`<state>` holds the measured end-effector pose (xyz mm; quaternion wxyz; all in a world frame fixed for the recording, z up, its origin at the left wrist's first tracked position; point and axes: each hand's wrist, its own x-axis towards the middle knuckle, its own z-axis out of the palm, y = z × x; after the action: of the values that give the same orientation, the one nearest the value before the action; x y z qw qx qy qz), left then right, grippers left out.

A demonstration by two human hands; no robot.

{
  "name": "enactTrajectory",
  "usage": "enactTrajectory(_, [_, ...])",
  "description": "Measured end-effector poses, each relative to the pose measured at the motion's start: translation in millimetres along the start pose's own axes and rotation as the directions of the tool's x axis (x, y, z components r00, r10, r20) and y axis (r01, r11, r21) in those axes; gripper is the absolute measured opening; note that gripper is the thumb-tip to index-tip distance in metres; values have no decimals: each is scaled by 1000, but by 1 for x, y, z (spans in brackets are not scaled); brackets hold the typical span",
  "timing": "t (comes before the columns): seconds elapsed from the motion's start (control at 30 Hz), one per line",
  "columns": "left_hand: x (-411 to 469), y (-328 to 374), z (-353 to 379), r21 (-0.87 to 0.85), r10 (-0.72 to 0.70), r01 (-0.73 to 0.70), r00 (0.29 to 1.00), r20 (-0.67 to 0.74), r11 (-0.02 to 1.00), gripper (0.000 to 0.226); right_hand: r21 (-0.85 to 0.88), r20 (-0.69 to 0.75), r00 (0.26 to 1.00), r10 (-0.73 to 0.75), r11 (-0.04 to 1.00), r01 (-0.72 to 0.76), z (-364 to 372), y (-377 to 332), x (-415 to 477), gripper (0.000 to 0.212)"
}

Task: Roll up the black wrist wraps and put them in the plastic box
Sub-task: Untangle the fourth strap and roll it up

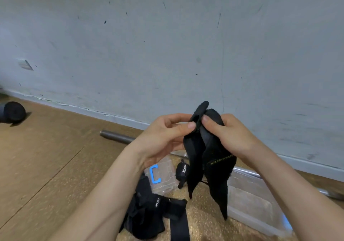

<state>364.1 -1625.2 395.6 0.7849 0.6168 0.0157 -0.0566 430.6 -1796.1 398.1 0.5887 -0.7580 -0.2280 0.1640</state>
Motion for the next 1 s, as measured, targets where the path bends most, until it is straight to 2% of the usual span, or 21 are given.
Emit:
enactTrajectory(0.1, [0, -2, 10, -69, 45, -44, 999, 6, 997, 37, 107, -93, 996, -20, 994, 30, 3, -1, 1, 49])
enactTrajectory(0.17, [0, -3, 20, 70, 118, -111, 987, -111, 991, 39, 239, -156, 988, 16, 971, 22, 6, -3, 0, 40])
enactTrajectory(0.23, [-3, -4, 26, 324, 263, -191, 945, -196, 926, 38, 378, -165, 983, 84, 926, -15, 9, -3, -1, 33])
enactTrajectory(0.33, [-7, -8, 26, 646, 466, -247, 863, -192, 723, 34, 494, -84, 982, 167, 863, -105, 15, -5, -3, 32])
enactTrajectory(0.43, [-8, -6, 15, 734, 538, -252, 823, -180, 631, 26, 619, 137, 969, 208, 746, -248, 12, -13, -10, 48])
enactTrajectory(0.5, [-7, 2, -2, 781, 561, -198, 797, -225, 593, 22, 647, 276, 944, 180, 692, -320, 7, -17, -15, 51])
enactTrajectory(0.57, [-7, 6, -21, 876, 644, -122, 726, -242, 466, 24, 595, 338, 930, 146, 732, -332, 5, -17, -17, 50])
enactTrajectory(0.63, [-6, 4, -27, 952, 737, -91, 656, -162, 291, 27, 516, 331, 927, 175, 789, -333, 8, -15, -17, 50])
enactTrajectory(0.67, [-4, 1, -25, 962, 751, -93, 645, -137, 256, 26, 462, 322, 927, 194, 822, -332, 10, -14, -18, 49])
enactTrajectory(0.73, [-2, -4, -20, 946, 753, -95, 632, -184, 311, 20, 288, 317, 923, 220, 905, -314, 17, -11, -17, 41])
enactTrajectory(0.77, [-1, -4, -19, 934, 767, -93, 601, -224, 346, 18, 167, 312, 922, 228, 942, -290, 19, -10, -17, 39])
enactTrajectory(0.8, [0, -3, -20, 937, 800, -77, 547, -245, 340, 17, 51, 306, 926, 222, 967, -249, 19, -8, -17, 41])
enactTrajectory(0.87, [-2, 2, -22, 967, 872, -10, 434, -227, 256, 22, -94, 326, 926, 189, 981, -167, 16, -8, -16, 45])
enactTrajectory(0.9, [-2, 2, -24, 963, 877, -5, 413, -245, 271, 24, -132, 350, 919, 181, 981, -143, 14, -9, -16, 45])
enactTrajectory(0.93, [-3, 3, -25, 936, 854, -39, 424, -301, 349, 23, -160, 363, 915, 179, 979, -128, 12, -10, -16, 44])
enactTrajectory(1.0, [-4, 4, -23, 811, 751, -135, 486, -446, 569, 19, -253, 309, 935, 173, 963, -95, 10, -7, -13, 43])
